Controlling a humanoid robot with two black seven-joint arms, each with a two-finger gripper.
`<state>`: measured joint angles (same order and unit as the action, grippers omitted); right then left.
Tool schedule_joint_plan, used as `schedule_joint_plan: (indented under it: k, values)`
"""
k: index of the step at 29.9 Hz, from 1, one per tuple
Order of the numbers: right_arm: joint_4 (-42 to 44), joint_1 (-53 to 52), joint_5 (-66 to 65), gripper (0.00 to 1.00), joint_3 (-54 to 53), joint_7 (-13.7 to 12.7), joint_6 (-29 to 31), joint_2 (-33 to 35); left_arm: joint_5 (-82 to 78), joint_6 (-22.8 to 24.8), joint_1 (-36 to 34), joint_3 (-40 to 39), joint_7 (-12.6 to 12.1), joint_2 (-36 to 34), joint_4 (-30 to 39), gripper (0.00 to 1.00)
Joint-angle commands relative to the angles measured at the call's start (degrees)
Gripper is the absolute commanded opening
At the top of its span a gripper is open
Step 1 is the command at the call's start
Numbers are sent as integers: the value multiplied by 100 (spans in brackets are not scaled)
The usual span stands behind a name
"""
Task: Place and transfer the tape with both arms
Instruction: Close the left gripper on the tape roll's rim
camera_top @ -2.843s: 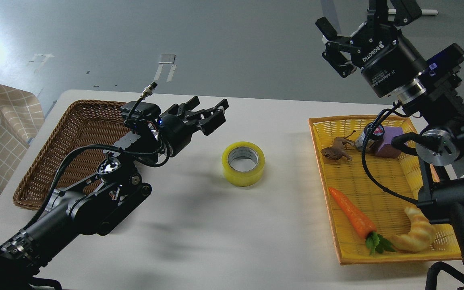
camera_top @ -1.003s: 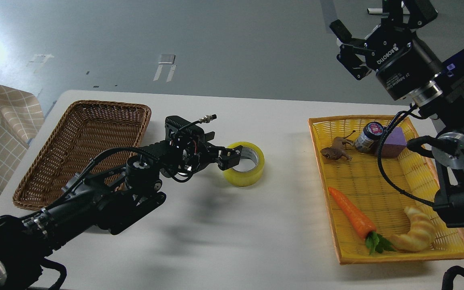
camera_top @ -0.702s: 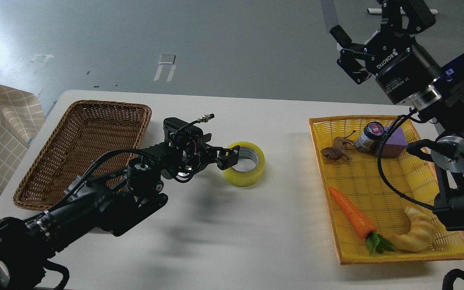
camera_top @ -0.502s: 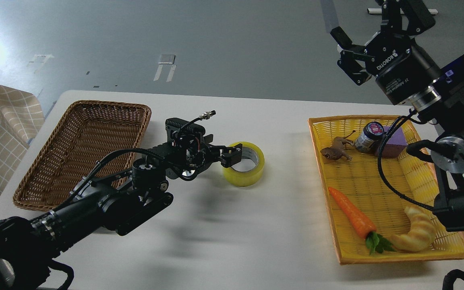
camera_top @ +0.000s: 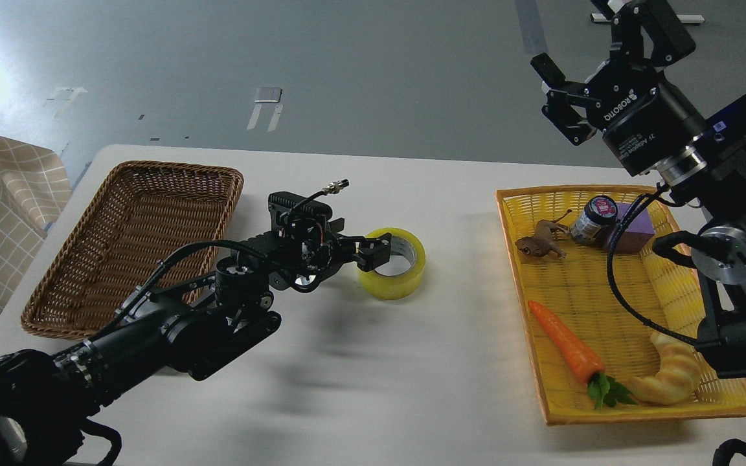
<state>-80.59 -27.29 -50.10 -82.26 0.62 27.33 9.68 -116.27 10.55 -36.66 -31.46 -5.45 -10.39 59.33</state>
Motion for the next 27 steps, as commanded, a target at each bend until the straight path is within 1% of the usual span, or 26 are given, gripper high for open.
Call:
schedule_joint_plan:
  k: [1, 10, 11, 12, 19, 22, 27]
  values:
    - [-1, 48, -9, 100, 0, 0, 0, -1, -10, 9, 18, 0, 0, 10, 0, 97]
    - [-1, 154, -9, 100, 0, 0, -8, 8, -19, 18, 27, 70, 9, 72, -44, 96]
    - [-1, 162, -9, 100, 0, 0, 0, 16, -10, 18, 9, 201, 9, 72, -44, 93]
    - [-1, 171, -9, 100, 0, 0, 0, 25, -1, 9, 1, 254, 18, 72, -44, 92]
    - [17, 250, -9, 100, 0, 0, 0, 95, 8, 18, 9, 325, 9, 133, -62, 91]
    - [17, 277, -9, 100, 0, 0, 0, 139, 34, 18, 1, 325, 9, 169, -71, 86]
    - [8, 312, -9, 100, -9, 0, -9, 139, 34, 18, -8, 325, 9, 186, -150, 84]
